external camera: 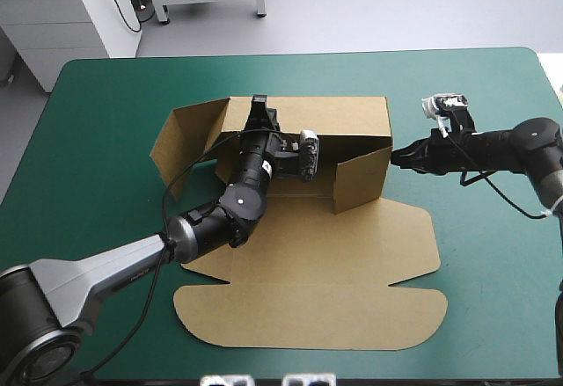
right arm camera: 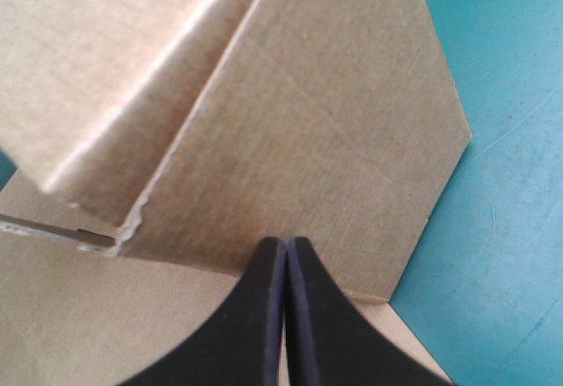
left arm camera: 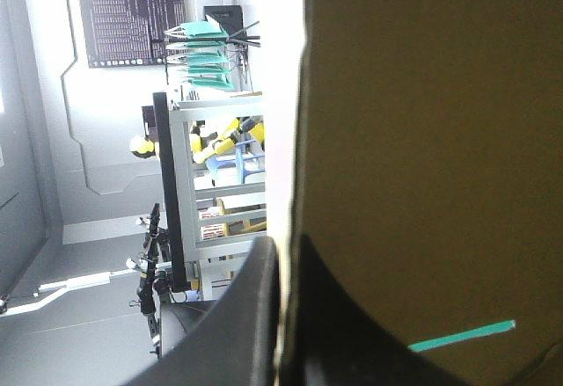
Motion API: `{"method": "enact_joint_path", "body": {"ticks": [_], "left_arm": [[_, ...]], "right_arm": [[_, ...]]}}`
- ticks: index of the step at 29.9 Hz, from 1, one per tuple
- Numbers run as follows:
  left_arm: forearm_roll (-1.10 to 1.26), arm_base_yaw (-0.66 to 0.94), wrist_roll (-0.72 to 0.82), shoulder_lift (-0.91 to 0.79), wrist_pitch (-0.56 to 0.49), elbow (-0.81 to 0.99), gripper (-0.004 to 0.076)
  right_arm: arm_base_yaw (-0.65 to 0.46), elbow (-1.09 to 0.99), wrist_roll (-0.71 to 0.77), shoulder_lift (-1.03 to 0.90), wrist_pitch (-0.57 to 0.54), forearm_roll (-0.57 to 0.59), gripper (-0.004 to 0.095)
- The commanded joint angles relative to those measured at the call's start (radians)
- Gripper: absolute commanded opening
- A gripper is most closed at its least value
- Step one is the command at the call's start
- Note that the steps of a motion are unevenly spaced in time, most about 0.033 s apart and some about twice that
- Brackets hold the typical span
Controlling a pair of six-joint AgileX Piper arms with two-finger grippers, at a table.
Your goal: Fold the box
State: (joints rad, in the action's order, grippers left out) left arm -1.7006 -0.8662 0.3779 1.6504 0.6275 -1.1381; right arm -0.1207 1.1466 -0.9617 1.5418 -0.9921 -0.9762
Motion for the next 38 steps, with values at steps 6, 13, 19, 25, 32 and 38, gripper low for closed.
{"method": "enact_joint_path", "body": {"ticks": [6, 13, 19, 25, 32, 38], "left_arm": [[-0.044, -0.004, 0.016, -0.043, 0.028, -0.034, -0.0008], [-0.047, -0.004, 0.016, -0.043, 0.026, -0.034, -0.0008], [-0.047, -0.004, 0.016, -0.043, 0.026, -0.034, -0.0008], [-0.047, -0.004, 0.018, -0.043, 0.026, -0.034, -0.0008], [-0.047, -0.004, 0.009, -0.043, 0.026, -0.034, -0.0008], [-0.047, -0.004, 0.009, -0.043, 0.026, -0.034, -0.0008]], "right_arm": [[-0.003, -0.052, -0.106, -0.103, 0.022, -0.071, -0.0016], [-0.001, -0.112, -0.224, -0.123, 0.1, -0.104, -0.0013], [-0.001, -0.108, -0.278, -0.123, 0.056, -0.081, 0.0111], [-0.001, -0.106, -0.319, -0.123, 0.045, -0.077, 0.0528], [-0.001, -0.106, -0.3, -0.121, 0.126, -0.058, 0.0801], [-0.001, -0.106, -0.343, -0.121, 0.245, -0.054, 0.0796]]}}
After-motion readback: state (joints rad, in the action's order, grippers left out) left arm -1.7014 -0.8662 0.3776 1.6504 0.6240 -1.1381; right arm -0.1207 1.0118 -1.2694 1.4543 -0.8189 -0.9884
